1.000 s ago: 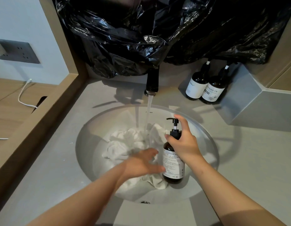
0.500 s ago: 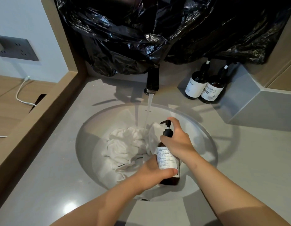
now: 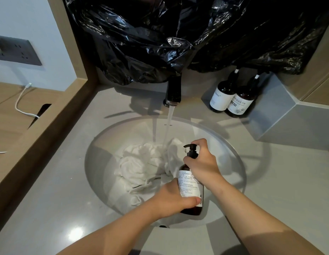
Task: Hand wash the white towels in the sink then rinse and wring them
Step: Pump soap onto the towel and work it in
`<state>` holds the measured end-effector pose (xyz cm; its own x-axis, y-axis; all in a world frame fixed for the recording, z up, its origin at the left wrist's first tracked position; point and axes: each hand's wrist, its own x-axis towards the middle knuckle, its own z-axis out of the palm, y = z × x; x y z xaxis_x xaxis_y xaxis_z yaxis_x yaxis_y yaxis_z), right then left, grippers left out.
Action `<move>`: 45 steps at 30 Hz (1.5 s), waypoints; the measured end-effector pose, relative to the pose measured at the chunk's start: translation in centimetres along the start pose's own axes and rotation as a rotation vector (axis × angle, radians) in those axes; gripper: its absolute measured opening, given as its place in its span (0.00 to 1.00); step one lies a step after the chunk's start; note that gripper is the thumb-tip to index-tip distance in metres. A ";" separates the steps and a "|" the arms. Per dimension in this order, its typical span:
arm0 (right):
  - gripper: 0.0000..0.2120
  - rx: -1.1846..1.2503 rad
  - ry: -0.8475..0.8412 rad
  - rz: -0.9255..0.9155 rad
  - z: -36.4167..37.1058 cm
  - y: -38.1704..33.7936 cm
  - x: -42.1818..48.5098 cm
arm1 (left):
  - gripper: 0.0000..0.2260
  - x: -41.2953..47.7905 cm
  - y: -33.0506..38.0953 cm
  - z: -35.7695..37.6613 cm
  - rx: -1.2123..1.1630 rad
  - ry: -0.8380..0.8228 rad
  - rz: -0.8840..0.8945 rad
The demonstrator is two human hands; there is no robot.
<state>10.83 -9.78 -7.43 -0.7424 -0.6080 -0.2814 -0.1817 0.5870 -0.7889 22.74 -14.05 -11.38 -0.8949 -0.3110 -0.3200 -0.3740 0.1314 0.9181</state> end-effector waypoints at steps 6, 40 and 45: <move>0.30 -0.020 -0.082 0.012 -0.5 -0.3 0.3 | 0.08 0.0 0.4 -0.1 0.005 0.019 0.034; 0.19 -0.001 -0.008 0.048 -0.2 2.0 -0.4 | 0.08 0.2 0.2 1.5 -0.247 -0.175 -0.165; 0.15 -0.033 -0.002 0.056 -0.1 2.0 -0.1 | 0.07 0.3 0.1 1.6 -0.229 -0.172 -0.178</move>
<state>10.54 -8.51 -8.90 -0.7508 -0.5747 -0.3257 -0.1613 0.6376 -0.7533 22.11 -12.63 -11.78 -0.8557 -0.1444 -0.4970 -0.4811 -0.1320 0.8667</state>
